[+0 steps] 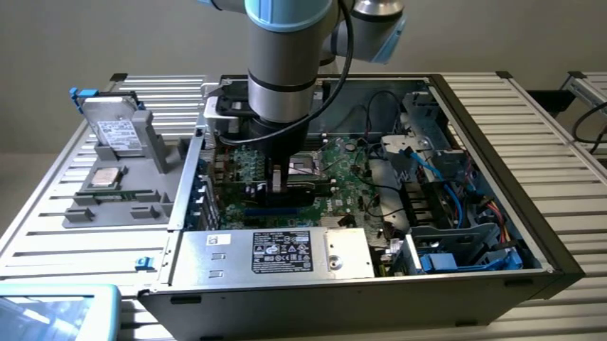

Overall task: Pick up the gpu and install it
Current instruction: 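Insert the gpu into the slot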

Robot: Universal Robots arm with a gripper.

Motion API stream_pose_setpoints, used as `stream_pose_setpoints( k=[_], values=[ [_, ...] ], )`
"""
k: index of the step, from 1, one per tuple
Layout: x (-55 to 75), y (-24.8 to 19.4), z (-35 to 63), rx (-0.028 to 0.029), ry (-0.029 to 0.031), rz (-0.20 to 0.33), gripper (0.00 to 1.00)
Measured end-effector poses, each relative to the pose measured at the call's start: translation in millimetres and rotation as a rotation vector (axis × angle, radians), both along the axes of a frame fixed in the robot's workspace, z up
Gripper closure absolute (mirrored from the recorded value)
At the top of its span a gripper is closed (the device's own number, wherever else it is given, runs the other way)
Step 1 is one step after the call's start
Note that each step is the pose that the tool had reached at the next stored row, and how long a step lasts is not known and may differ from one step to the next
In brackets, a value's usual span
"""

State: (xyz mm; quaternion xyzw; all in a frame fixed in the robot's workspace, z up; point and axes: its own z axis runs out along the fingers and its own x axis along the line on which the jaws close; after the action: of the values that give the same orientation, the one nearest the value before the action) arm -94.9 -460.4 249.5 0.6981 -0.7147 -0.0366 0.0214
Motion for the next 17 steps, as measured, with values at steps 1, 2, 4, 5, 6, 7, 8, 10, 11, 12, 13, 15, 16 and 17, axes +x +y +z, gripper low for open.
stream_pose_setpoints(
  k=[1, 2, 4, 5, 6, 7, 8, 10, 11, 12, 13, 15, 16, 17],
  values=[
    [0.0, 0.0, 0.0, -0.0004, 0.0006, 0.0, 0.71],
    [-0.1, 0.0, 0.0, -0.0011, 0.0013, 0.0, 0.71],
    [-0.1, 0.0, -0.2, -0.0034, 0.0013, 0.0, 0.71],
    [-0.1, 0.0, -0.3, -0.0055, 0.0013, 0.0, 0.71],
    [-0.2, 0.0, -0.3, -0.0064, 0.0015, 0.0, 0.71],
    [-0.2, 0.0, -0.3, -0.0066, 0.0014, -0.001, 0.71],
    [-0.2, -0.1, -0.3, -0.0071, 0.0015, -0.001, 0.71],
    [-0.2, 0.0, -0.7, -0.0084, 0.0014, -0.001, 0.71],
    [-0.2, 0.0, -0.7, -0.0093, 0.0014, -0.001, 0.71],
    [-0.2, 0.0, -0.8, -0.0107, 0.0013, -0.001, 0.71],
    [-0.2, 0.0, -0.8, -0.0109, 0.0014, -0.001, 0.71],
    [-0.2, 0.0, -0.8, -0.0109, 0.0013, -0.001, 0.71],
    [-0.2, 0.0, -0.7, -0.0112, 0.0014, -0.001, 0.71],
    [-0.2, 0.0, -0.7, -0.0118, 0.0014, -0.001, 0.71]
  ],
)
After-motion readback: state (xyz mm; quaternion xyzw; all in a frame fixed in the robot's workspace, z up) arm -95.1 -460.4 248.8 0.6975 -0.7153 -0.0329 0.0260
